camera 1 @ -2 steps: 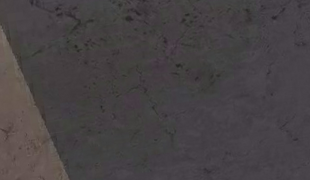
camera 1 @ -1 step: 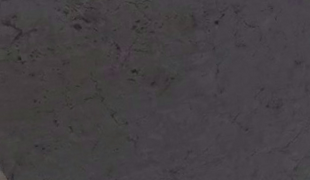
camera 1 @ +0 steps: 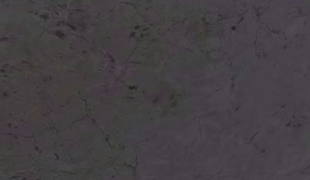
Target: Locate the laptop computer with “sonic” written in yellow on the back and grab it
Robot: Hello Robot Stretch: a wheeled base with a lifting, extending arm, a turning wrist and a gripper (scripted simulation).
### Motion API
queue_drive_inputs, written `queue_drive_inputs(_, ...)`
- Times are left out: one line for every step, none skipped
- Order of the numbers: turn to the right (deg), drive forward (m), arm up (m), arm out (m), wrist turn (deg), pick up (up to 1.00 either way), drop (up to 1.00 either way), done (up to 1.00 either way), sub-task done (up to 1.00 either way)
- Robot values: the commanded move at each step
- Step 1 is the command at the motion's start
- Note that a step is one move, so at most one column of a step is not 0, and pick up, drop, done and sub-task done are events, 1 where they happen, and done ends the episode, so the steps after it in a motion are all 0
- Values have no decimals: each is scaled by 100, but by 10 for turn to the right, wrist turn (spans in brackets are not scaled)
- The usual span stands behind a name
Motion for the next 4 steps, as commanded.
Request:
queue_drive_inputs(450, 0, 0, 0, 0, 0, 0, 0, 0)
queue_drive_inputs(330, 0, 0, 0, 0, 0, 0, 0, 0)
queue_drive_inputs(60, 0, 0, 0, 0, 0, 0, 0, 0)
queue_drive_inputs(0, 0, 0, 12, 0, 0, 0, 0, 0)
